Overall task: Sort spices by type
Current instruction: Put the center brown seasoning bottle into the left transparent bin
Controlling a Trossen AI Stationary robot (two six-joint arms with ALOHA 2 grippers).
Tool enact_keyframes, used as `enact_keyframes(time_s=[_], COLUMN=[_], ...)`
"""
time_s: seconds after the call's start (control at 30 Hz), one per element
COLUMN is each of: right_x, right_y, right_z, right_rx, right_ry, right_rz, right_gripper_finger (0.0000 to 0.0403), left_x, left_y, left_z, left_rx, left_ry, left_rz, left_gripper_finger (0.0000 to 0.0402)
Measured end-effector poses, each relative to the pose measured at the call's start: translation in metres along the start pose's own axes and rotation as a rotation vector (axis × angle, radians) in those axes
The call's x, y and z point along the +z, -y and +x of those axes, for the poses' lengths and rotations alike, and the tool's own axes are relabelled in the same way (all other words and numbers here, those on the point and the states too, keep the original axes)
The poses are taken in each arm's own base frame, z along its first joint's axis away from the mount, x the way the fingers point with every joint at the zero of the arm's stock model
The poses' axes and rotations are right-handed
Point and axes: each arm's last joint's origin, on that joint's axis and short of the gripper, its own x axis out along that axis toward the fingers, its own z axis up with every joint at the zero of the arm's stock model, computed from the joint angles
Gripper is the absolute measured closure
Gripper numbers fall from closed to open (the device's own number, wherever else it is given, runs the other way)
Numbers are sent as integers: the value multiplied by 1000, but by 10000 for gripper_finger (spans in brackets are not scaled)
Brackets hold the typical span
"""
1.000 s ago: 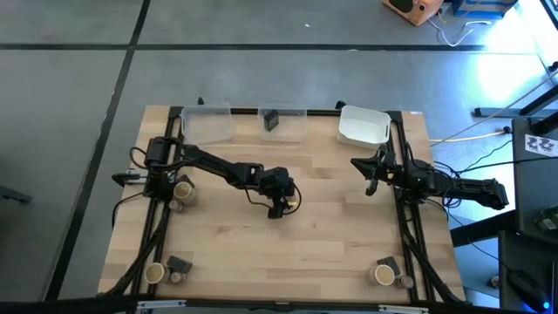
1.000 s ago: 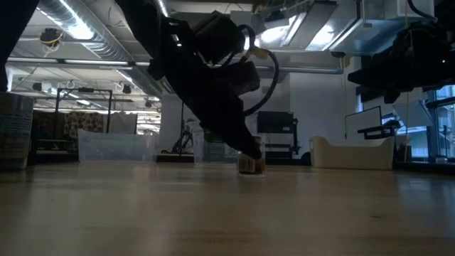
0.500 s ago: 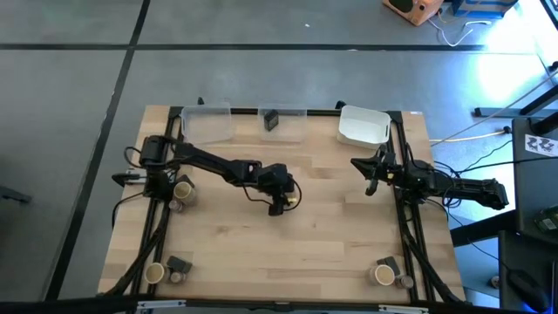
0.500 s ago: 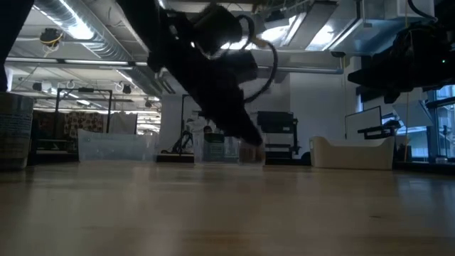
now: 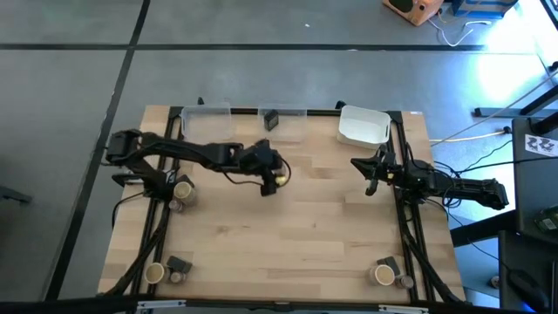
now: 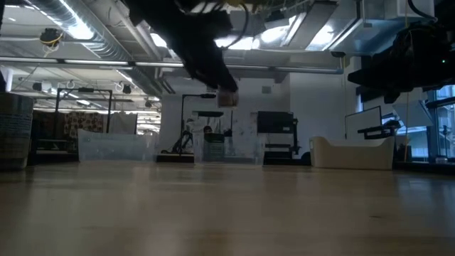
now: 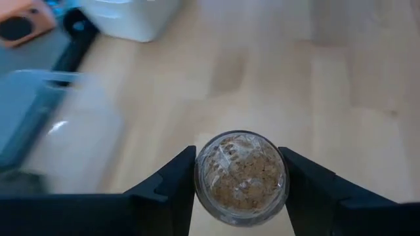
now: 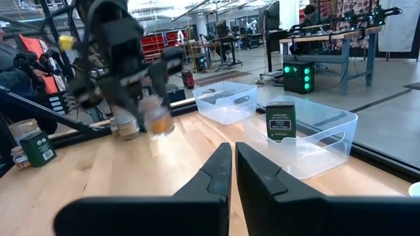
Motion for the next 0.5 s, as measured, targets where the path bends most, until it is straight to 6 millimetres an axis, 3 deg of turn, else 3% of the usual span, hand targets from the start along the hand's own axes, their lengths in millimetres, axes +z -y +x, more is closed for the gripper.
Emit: enact_keyframes(time_s=[0.3,0.5], right_x=[0,0], right_y=[0,0], right_z=[0,0], right_rx=[-7,-10], right_ry=[-1,0], right_rz=[-2,-3], right_gripper_finger=[380,380], left_x=[-1,-7], left_y=[-50,-88], left_z=[-47,-64], left_rx=[275,424], left_ry=[-47,-76], left_rz=[-71,-157], left_gripper_finger=[230,228])
